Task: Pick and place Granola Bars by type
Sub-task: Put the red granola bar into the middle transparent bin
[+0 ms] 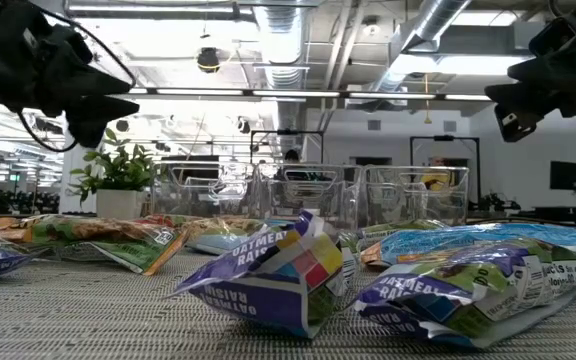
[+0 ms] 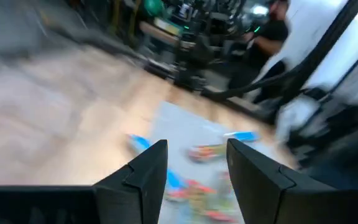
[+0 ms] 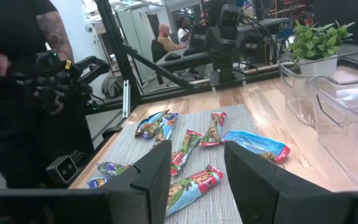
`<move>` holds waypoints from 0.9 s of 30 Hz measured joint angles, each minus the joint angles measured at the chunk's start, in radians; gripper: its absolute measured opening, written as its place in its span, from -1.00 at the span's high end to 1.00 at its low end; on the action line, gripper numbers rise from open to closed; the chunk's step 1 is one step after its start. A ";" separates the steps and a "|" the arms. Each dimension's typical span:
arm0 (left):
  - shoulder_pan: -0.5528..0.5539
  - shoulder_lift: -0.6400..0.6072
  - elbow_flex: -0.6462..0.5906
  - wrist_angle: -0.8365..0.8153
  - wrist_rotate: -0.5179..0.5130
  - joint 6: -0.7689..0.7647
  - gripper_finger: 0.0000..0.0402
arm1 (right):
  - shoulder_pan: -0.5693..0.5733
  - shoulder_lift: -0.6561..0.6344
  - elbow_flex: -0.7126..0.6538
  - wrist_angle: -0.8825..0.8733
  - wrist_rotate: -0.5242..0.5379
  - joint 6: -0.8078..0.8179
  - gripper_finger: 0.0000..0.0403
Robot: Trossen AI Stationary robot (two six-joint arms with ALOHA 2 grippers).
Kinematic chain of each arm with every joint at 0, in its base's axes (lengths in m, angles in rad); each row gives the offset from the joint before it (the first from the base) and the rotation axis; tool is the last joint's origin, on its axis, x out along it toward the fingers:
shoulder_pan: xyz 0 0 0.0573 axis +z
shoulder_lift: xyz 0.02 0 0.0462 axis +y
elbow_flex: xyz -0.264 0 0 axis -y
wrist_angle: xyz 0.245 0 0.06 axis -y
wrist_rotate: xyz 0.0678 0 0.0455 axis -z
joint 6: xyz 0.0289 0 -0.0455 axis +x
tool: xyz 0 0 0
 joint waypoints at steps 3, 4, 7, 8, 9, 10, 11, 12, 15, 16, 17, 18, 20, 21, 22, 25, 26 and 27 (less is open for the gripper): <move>0.000 0.000 0.000 0.019 0.102 -0.306 0.22 | 0.000 0.000 0.000 0.000 0.000 0.000 0.30; 0.000 0.000 0.000 0.024 0.122 -0.403 0.22 | 0.000 0.000 0.000 0.000 0.000 0.000 0.30; 0.000 0.000 0.000 0.027 0.126 -0.641 0.21 | 0.000 0.000 0.000 0.000 0.000 0.000 0.29; 0.000 0.000 0.000 0.025 0.127 -0.698 0.21 | 0.000 0.000 0.000 0.000 0.000 0.000 0.29; 0.000 0.000 0.000 0.025 0.135 -0.734 0.21 | 0.000 0.000 0.000 0.000 0.000 0.000 0.29; 0.000 0.000 0.000 0.028 0.150 -0.753 0.21 | 0.000 0.000 0.000 0.000 0.000 0.000 0.29; 0.000 0.000 0.000 0.033 0.164 -0.756 0.21 | 0.000 0.000 0.000 0.000 0.000 0.000 0.29; 0.000 0.000 0.000 0.040 0.175 -0.752 0.21 | 0.000 0.000 0.000 0.000 0.000 0.000 0.30; 0.000 0.000 0.001 0.066 0.160 -0.713 0.21 | 0.000 0.000 0.000 0.000 0.000 0.000 0.30; 0.000 0.000 0.008 0.064 0.139 -0.703 0.21 | 0.000 0.000 0.000 0.000 0.000 0.000 0.30; 0.000 0.000 0.014 0.060 0.118 -0.695 0.21 | 0.000 0.000 0.000 0.000 0.000 0.000 0.29; 0.000 0.000 0.019 0.053 0.096 -0.688 0.21 | 0.000 0.000 0.000 0.000 0.000 0.000 0.29; -0.004 0.001 0.028 0.029 0.050 -0.686 0.21 | 0.000 0.000 0.000 0.000 0.000 0.000 0.29; -0.010 0.005 0.039 0.012 0.031 -0.682 0.21 | 0.000 0.000 0.000 0.000 0.000 0.000 0.29; -0.019 0.019 0.054 0.000 0.010 -0.667 0.21 | 0.000 0.000 0.000 0.000 0.000 0.000 0.29; -0.054 0.082 0.118 -0.054 -0.070 -0.571 0.21 | 0.000 0.000 0.000 0.000 0.000 0.000 0.30; -0.067 0.113 0.144 -0.074 -0.097 -0.535 0.21 | 0.000 0.000 0.000 0.000 0.000 0.000 0.30; -0.080 0.151 0.173 -0.092 -0.121 -0.502 0.21 | 0.000 0.000 0.000 0.000 0.000 0.000 0.30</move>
